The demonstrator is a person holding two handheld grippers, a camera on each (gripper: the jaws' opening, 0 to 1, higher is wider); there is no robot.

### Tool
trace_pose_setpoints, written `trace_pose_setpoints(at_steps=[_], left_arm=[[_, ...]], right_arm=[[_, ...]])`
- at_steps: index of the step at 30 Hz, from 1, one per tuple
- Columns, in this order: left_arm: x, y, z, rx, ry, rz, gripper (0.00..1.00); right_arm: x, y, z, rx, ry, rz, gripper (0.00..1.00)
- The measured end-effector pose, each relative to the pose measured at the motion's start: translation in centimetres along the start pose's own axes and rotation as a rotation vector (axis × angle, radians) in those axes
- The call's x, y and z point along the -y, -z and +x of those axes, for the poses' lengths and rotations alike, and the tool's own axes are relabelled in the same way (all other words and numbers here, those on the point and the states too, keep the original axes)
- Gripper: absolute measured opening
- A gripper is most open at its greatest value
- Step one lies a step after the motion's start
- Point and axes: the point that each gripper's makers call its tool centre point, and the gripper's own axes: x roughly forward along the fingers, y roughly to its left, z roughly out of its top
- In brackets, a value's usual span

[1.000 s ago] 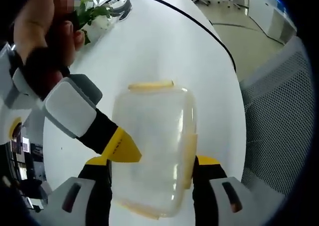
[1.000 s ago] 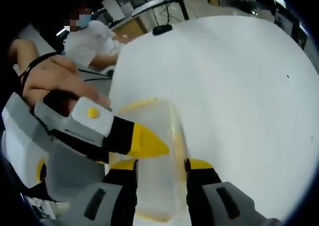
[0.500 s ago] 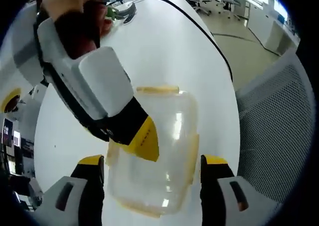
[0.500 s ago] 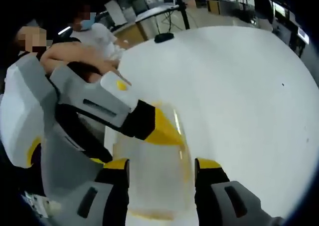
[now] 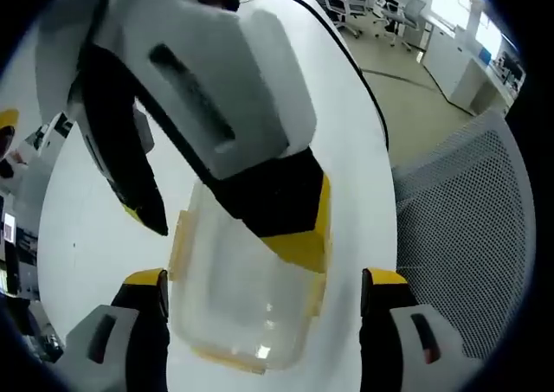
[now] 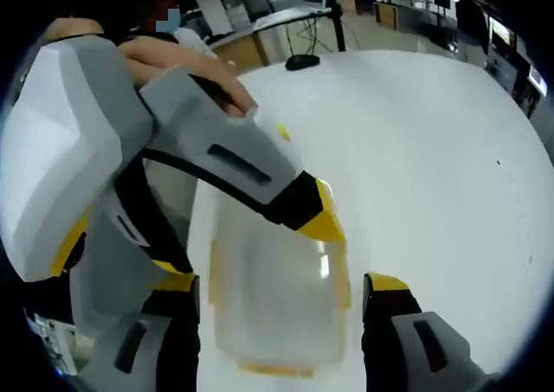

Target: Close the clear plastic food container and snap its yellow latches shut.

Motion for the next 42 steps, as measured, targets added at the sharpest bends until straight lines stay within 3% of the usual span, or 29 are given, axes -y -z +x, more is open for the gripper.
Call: trace_pose_setpoints(at_steps=[7, 11, 15, 23, 42], left_arm=[[-0.8, 0.3, -0.3, -0.009, 0.009, 0.02, 0.94], [-1.1, 0.7, -0.5, -0.017, 0.028, 0.021, 0.96], [-1.2, 1.2, -0.8, -0.029, 0.059, 0.042, 0.99], [-1.0, 2.2, -0.7, -0.07, 0.097, 0.067, 0.99], [-1.7, 3.8, -0.6, -0.128, 0.152, 0.136, 0.95]], right_arm=[[-0.8, 0.8, 0.0, -0.036, 0.017, -0.067, 0.84], [-0.3, 1.0, -0.3, -0.013, 0.07, -0.075, 0.92], [-0.7, 1.5, -0.6, -0.005, 0.072, -0.073, 0.93], [-1.1, 2.0, -0.5, 0.003, 0.097, -0.09, 0.94], [-1.8, 3.1, -0.1, -0.084, 0.114, -0.162, 0.92]])
